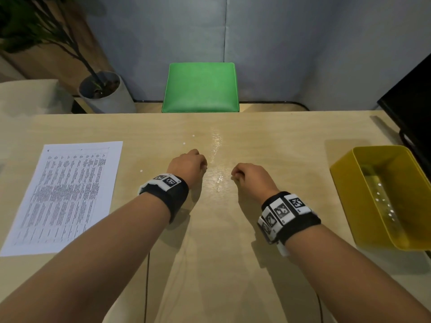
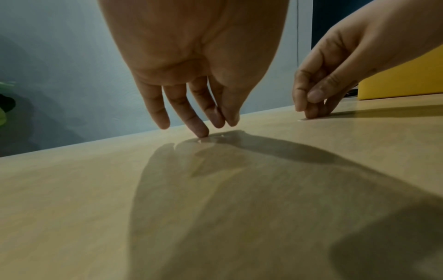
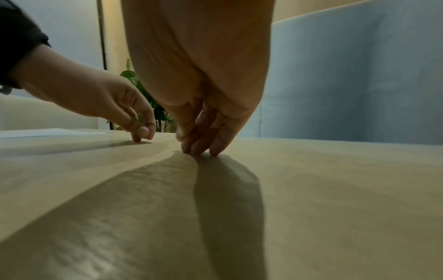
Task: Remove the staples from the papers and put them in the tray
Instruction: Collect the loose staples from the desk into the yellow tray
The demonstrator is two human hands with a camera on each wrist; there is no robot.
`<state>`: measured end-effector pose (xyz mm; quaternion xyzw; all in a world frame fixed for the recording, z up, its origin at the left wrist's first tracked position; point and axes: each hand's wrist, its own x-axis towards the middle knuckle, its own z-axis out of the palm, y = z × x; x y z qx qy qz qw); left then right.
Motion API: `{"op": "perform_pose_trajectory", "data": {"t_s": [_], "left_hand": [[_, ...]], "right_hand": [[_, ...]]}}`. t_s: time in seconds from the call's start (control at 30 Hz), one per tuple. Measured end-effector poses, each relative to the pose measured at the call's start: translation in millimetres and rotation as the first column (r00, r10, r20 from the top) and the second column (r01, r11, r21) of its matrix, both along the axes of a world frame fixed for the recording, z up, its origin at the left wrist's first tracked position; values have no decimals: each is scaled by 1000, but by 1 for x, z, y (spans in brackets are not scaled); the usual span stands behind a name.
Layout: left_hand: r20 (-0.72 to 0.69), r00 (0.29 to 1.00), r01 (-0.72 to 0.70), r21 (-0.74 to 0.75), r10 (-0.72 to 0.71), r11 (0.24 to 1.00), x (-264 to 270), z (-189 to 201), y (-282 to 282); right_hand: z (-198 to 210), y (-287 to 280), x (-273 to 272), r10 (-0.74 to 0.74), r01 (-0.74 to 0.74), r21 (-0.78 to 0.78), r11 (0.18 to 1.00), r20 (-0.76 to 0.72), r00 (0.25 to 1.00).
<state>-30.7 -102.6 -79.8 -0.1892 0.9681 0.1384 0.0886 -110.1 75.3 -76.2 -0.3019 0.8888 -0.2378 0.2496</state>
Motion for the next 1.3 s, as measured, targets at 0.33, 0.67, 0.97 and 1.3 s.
{"op": "perform_pose_trajectory", "data": {"t_s": [0.33,0.67,0.97,1.3], "left_hand": [[1,1000,8,-20,-8,1000,3,0,3],[-8,1000,7,-16,-7,1000,7,1,6],[-66,998,1,29,1,1000,6,8,6],[-107,994,20,56,-14,998,-2,13,23]], "right_hand": [[-1,6,5,156,-150,76,986,-81,984],[-3,0,6,136,-130,83,988,-84,987],[-4,9,-4,-64,66,-59,996,33,997],[1,19,-5,-137,142,-109,984,58,989]]}}
